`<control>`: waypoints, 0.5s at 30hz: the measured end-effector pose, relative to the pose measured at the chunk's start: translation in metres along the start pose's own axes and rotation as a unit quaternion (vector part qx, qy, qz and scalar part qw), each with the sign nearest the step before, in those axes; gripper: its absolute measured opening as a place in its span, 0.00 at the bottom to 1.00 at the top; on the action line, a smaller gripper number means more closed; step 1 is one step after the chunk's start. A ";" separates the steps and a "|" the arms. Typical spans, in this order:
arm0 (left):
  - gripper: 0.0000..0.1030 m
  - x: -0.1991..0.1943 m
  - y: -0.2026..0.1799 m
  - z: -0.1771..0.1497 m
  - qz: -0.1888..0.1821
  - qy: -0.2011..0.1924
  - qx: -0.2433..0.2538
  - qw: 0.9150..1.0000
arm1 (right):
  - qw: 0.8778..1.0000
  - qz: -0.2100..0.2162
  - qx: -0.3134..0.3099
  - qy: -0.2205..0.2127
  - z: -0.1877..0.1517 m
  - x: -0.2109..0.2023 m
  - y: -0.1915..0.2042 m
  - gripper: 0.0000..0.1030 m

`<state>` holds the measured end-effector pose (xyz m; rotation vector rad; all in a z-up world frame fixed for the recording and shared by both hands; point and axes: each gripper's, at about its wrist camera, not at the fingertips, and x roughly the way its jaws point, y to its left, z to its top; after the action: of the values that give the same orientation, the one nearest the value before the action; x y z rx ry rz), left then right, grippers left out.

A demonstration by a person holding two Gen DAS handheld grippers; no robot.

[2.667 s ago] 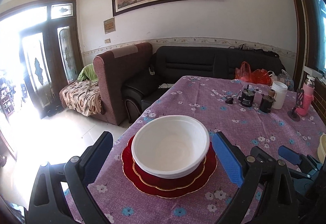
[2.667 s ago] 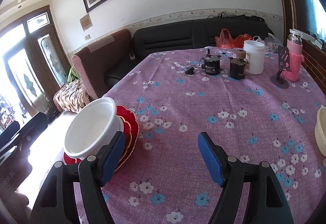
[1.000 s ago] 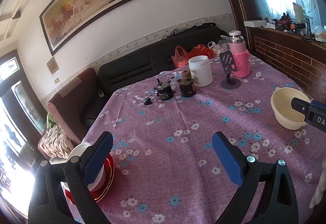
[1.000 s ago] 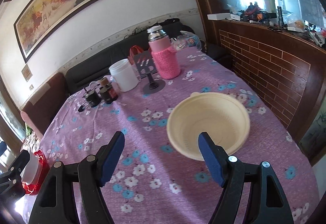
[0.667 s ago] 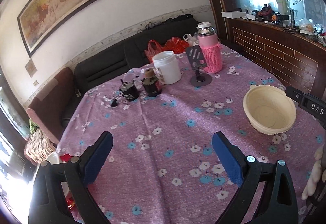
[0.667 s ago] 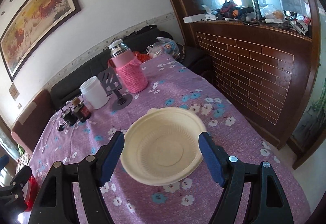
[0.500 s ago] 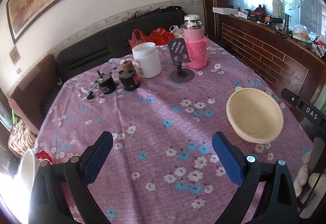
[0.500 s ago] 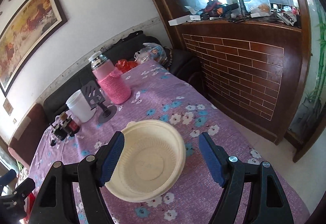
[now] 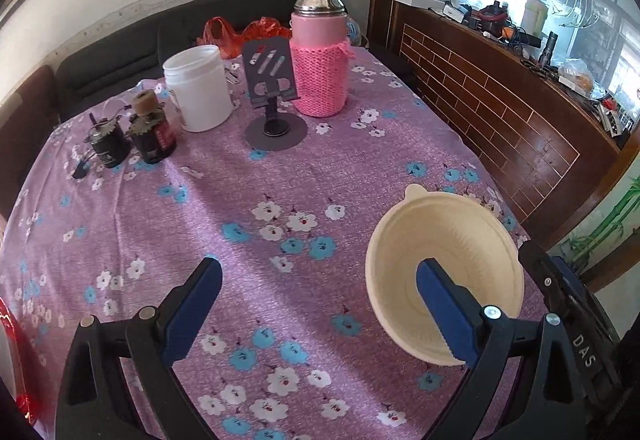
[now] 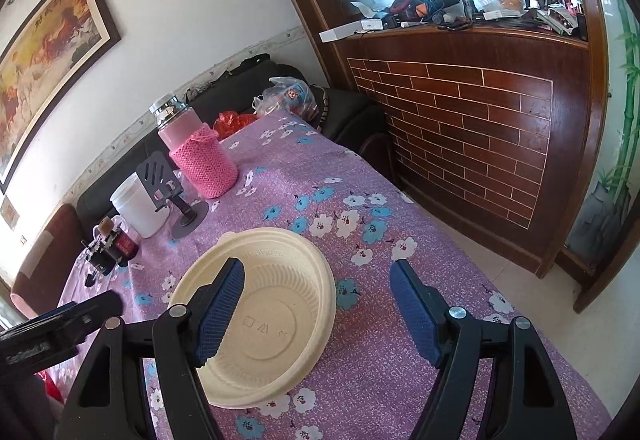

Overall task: Organize plates and bowls
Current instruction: 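Move the right gripper to the rim of the beige plastic bowl, then close the right gripper on the beige bowl rim and lift it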

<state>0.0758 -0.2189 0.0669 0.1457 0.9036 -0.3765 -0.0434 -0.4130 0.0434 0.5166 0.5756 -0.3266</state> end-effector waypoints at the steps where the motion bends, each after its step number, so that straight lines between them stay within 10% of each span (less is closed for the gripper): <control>1: 0.94 0.006 -0.003 0.001 -0.005 0.004 0.000 1.000 | 1.000 -0.001 0.001 0.003 0.000 0.001 -0.001 0.77; 15: 0.53 0.061 -0.011 -0.005 -0.046 0.074 -0.025 0.996 | 0.997 -0.001 -0.007 0.077 -0.012 0.033 0.001 0.70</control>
<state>0.1019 -0.2435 0.0160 0.0877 1.0676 -0.4318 -0.0218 -0.4110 0.0157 0.5302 0.7274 -0.2865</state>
